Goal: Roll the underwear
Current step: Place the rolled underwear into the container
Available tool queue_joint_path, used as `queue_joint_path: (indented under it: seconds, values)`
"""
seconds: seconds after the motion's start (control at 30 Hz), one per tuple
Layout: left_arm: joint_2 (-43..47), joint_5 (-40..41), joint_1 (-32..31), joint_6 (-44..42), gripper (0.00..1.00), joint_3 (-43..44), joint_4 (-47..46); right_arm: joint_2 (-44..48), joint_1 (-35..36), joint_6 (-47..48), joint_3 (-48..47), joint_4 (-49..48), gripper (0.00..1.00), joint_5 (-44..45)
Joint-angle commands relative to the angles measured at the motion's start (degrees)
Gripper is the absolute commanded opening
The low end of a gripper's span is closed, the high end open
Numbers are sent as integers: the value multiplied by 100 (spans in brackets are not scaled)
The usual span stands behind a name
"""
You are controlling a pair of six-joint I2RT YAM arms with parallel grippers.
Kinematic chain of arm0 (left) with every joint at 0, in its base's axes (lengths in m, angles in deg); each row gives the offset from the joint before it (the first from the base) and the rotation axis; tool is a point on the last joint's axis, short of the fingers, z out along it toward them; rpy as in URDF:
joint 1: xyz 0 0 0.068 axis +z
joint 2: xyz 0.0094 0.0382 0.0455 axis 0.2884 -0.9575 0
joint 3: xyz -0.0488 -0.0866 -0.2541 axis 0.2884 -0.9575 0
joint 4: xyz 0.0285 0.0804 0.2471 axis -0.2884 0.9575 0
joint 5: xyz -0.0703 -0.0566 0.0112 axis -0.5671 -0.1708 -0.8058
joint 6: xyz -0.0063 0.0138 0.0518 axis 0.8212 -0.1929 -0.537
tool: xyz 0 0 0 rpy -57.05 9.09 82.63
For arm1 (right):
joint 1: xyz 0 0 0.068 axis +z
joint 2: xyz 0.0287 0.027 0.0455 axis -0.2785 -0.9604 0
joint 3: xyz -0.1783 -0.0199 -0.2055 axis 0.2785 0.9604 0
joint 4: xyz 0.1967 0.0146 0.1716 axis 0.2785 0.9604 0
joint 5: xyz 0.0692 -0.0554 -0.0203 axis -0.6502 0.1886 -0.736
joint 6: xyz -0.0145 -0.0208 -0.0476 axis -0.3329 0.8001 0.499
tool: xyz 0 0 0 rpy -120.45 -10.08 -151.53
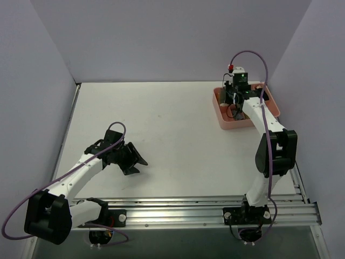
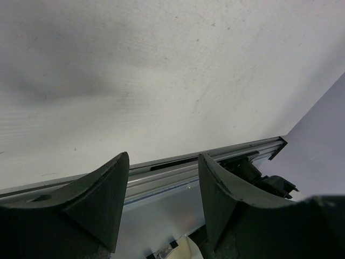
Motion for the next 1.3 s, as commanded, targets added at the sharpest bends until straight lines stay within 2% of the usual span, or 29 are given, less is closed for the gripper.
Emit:
queue_joint_path:
  seconds: [0.0, 0.27, 0.37, 0.77, 1.0, 1.13, 1.17, 1.2, 1.27]
  values:
    - [255, -208, -9, 26, 62, -129, -272, -281, -15, 756, -271, 504, 0, 428]
    - [379, -269, 0, 158, 62, -647, -552, -448, -59, 1460, 168, 460, 0, 253]
    - [344, -348, 0, 185, 62, -735, -694, -518, -59, 1627, 107, 731, 0, 323]
    - [291, -357, 0, 202, 62, -727, -817, -1159, 108, 1425, -227, 1655, 0, 165]
    - [457, -322, 0, 246, 62, -832, -729, -1678, 117, 1267, -306, 1585, 0, -195]
    - [537, -287, 8, 255, 62, -832, -615, -1679, 82, 1022, -332, 1489, 0, -204]
    - [554, -287, 8, 255, 62, -806, -580, -1653, 73, 995, -402, 1497, 1, -256]
    - [589, -261, 8, 255, 62, -789, -571, -1609, 21, 960, -455, 1497, 7, -257]
    - [607, -243, 8, 264, 62, -727, -553, -1573, -6, 863, -622, 1594, 13, -195]
